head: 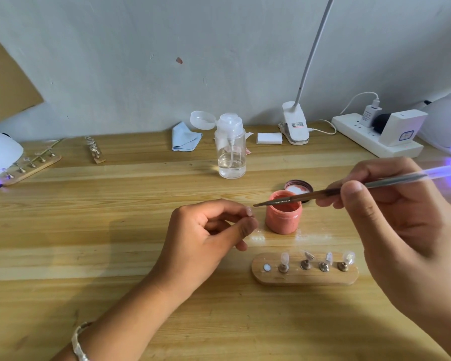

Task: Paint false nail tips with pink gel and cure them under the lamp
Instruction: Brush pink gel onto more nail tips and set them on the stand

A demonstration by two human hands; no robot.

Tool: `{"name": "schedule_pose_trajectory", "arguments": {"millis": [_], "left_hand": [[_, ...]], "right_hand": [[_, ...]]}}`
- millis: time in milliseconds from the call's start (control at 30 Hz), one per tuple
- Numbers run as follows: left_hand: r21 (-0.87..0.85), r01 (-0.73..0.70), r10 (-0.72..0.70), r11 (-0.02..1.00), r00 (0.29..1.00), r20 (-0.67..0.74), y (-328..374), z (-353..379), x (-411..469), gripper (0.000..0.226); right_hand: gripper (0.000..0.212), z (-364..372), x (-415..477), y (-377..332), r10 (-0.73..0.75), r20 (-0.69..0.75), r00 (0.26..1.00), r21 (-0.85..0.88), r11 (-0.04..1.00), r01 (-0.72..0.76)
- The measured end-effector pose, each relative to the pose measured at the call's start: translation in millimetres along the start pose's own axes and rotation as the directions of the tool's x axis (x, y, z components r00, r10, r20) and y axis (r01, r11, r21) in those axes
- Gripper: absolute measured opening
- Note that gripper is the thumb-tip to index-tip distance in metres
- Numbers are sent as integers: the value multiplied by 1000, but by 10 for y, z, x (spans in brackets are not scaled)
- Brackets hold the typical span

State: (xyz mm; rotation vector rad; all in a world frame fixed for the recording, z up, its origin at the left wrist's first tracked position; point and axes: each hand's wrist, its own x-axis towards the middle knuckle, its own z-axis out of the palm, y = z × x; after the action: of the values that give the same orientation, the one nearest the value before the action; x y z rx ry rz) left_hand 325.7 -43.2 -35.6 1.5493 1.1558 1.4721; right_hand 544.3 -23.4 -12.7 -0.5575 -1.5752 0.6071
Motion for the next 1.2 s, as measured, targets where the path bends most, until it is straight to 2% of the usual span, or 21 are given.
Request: {"name": "schedule_pose_trajectory", "arguments": {"millis": [233, 433, 533, 700, 900, 1100, 1200], "left_hand": [[19, 4, -3, 1000, 1000, -12, 14, 3, 1, 15], [33, -5, 6, 999, 1000, -10, 3, -7, 0, 13], [46, -3, 3, 999, 1000, -11, 13, -9, 2, 12], [86, -3, 4, 996, 1000, -3, 27, -1, 8, 10], [111, 3, -3, 994, 1000, -6, 34, 1, 9, 12], [140, 9, -7, 990, 1000, -10, 35, 13, 6, 10], [169, -6, 6, 986, 1000, 4, 39, 10, 1, 11]], "right_hand": [[5, -6, -18, -10, -9, 10, 1000, 60, 998, 9], [5, -1, -13, 32, -24, 40, 999, -20, 999, 25], [7, -11, -31, 24, -41, 72, 997, -11, 999, 42], [6, -32, -26, 23, -53, 32, 998, -26, 998, 54], [7, -23, -43, 43, -66, 108, 992, -57, 996, 73], [10, -50, -40, 58, -81, 69, 994, -57, 995, 85], [11, -23, -42, 54, -96, 112, 989, -66, 992, 104]]}}
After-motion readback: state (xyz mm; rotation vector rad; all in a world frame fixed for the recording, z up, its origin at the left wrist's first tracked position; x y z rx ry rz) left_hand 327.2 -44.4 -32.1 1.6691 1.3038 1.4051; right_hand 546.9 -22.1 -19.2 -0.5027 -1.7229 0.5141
